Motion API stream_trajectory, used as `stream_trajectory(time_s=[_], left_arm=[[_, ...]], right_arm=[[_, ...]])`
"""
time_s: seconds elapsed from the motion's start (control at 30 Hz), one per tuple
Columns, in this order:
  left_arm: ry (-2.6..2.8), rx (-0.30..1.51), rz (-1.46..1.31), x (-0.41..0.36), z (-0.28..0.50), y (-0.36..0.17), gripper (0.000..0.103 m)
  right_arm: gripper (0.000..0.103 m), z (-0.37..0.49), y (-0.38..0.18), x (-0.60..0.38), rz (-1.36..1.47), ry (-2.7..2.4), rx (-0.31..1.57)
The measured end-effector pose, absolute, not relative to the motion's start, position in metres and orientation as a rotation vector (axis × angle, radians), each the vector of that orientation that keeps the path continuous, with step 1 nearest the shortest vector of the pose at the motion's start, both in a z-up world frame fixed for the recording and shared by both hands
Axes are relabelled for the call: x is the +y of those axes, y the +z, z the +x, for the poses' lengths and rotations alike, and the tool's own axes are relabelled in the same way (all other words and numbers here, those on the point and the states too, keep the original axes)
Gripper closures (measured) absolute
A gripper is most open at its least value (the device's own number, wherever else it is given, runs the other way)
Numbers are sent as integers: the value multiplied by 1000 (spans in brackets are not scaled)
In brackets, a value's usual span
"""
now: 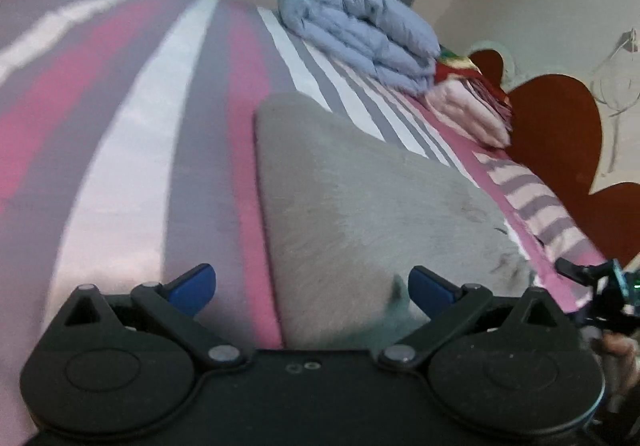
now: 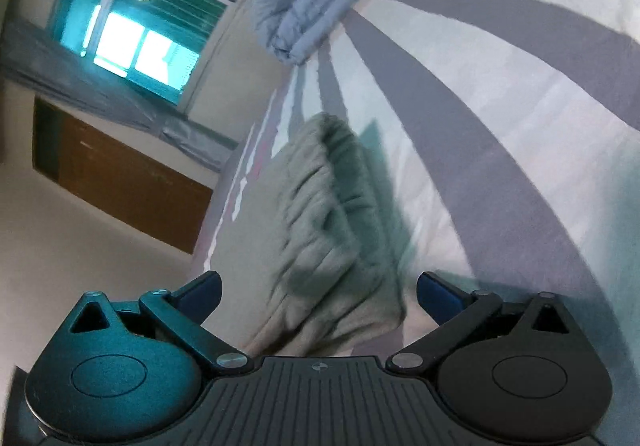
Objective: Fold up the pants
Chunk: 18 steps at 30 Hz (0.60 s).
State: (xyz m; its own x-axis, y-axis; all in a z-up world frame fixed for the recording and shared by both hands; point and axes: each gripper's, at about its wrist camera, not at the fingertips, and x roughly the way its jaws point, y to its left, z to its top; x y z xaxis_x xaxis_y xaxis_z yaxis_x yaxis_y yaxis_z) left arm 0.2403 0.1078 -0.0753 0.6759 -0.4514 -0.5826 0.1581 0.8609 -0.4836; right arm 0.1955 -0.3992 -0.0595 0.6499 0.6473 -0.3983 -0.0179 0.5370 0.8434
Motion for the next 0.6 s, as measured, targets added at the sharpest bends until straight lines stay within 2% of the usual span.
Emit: stream_trajectory(time_s=[0.07, 0.1, 0.17, 0.2, 0.6], left_arm=[[-377, 798, -433, 109, 256, -77, 7], [-392, 814, -457, 110, 262, -80, 8], [-427, 842, -509, 113, 274, -85, 10], [-443, 854, -530, 116, 281, -88, 11], [-644, 913, -662, 121, 340, -117, 12]], right_arm=[[3, 205, -60, -404, 926, 466, 788], [9, 209, -58, -406, 917, 474, 795], [31, 219, -62, -406, 915, 505, 821], [35, 226, -65, -406, 917, 514, 839], [36, 266, -90, -414, 969, 663, 926]])
